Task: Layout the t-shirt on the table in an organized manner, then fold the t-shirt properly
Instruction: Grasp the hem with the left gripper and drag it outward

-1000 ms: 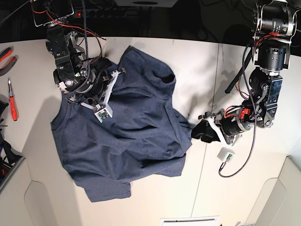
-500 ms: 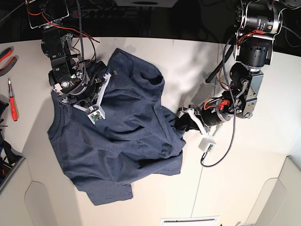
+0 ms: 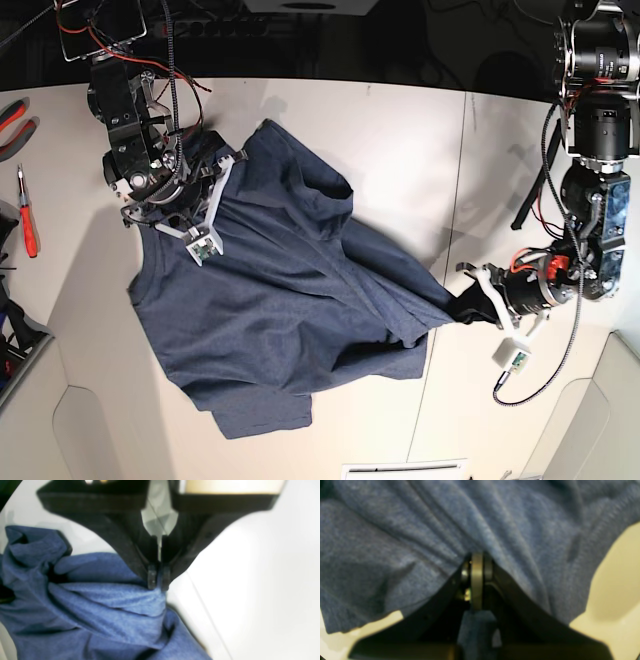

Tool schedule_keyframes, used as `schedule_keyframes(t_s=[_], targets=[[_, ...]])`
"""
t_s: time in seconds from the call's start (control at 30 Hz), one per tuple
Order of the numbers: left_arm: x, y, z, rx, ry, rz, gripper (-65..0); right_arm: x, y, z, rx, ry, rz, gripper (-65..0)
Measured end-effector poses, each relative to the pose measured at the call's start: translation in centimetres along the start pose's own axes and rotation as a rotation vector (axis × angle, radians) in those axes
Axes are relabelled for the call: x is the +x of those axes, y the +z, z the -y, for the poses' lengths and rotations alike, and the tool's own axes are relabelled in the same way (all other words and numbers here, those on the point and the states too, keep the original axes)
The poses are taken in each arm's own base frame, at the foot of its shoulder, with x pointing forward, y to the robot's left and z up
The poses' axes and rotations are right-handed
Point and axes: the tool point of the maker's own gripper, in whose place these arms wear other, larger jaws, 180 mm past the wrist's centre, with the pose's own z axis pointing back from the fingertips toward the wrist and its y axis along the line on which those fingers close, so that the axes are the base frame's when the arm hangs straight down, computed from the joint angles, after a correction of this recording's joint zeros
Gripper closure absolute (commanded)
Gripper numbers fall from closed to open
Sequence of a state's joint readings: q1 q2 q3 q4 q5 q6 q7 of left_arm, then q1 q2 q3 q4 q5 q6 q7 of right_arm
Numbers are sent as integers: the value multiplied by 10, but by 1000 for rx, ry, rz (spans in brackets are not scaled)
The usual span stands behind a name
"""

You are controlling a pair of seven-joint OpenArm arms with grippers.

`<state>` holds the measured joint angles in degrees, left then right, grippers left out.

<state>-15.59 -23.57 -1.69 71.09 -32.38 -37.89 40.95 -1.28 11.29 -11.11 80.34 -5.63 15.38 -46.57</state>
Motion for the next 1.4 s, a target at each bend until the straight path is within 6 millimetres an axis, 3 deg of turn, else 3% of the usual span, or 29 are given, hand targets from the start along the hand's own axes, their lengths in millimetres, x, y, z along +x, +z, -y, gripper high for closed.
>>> schedule_keyframes(t_s=[0.3,0.43,0.53,0.6,0.7,0.73,0.8,0.83,0.87,1.0,1.07,1.17,1.23,1.4], targets=[[63,63,-12,3,-56,111,0,1,0,-1,2,-1,5,0],[119,114,-42,135,-104,266,0,-2,0,1,-6,4,-12,0],[156,139,-31,119,-141,395,0,-5,0,5,-25,7,-27,0],[158,140,-21,92,-150,402,0,-5,0,5,-24,6,-27,0],[141,135,-20,77,-132,324,0,-6,0,6,-29,0,-29,0],[129,132,-20,74,-120,291,-44,-6,0,7,-34,-6,-30,0],[94,123,-20,74,-93,206,-259,-6,0,8,-38,-8,-32,0],[74,118,-21,76,-76,163,-339,-6,0,8,-39,-8,-31,0],[56,114,-24,91,-66,123,-373,-6,0,8,-40,-7,-31,0],[5,107,-42,148,-7,60,-374,-6,0,8,-39,-8,-33,0],[-29,102,-47,154,68,9,-374,-6,0,8,-40,-7,-33,0],[-76,86,-40,127,188,-61,-374,-7,0,9,-45,-7,-35,0],[-89,74,-29,86,248,-51,-374,-7,0,9,-45,-7,-37,0],[-96,53,-6,32,335,-15,-374,-7,0,9,-43,-7,-39,0]])
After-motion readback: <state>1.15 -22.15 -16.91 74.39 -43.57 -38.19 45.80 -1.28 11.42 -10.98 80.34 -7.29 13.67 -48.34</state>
